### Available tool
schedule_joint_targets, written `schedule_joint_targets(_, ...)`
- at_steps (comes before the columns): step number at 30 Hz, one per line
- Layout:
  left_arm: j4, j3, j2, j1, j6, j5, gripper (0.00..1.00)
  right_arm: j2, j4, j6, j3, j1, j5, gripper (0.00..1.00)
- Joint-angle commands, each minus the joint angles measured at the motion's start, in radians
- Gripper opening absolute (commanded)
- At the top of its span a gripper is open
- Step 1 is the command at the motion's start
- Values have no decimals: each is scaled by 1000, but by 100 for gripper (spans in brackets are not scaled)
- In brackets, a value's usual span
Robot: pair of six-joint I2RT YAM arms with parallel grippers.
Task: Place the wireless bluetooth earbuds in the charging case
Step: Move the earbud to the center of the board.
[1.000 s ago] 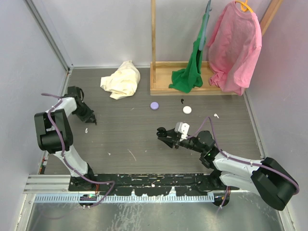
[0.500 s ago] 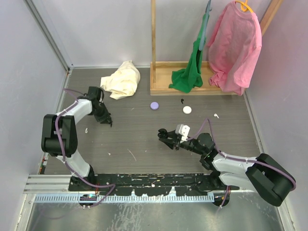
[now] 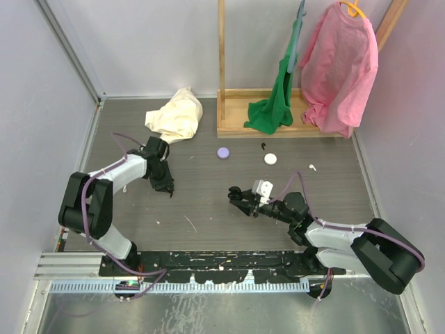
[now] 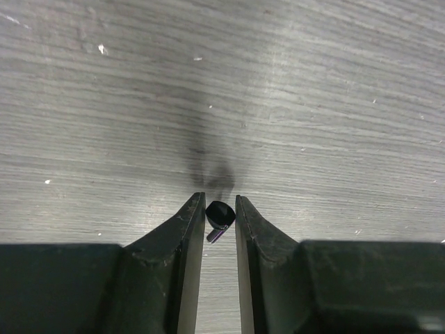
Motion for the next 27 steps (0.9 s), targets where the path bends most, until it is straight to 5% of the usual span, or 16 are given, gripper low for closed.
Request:
schedule_joint_targets(1,28,-29,-51,-23,-21,-28,26,12,55,-13,14,-4,5,1)
schedule_joint_targets(13,13,-81,-113,-54,-41,-14,39,10,45,-15,17,-5,2,1)
schedule_joint_targets(27,-5,-71,-100,-92,-45,17,41,7,35,-15,20,-3,-3,1)
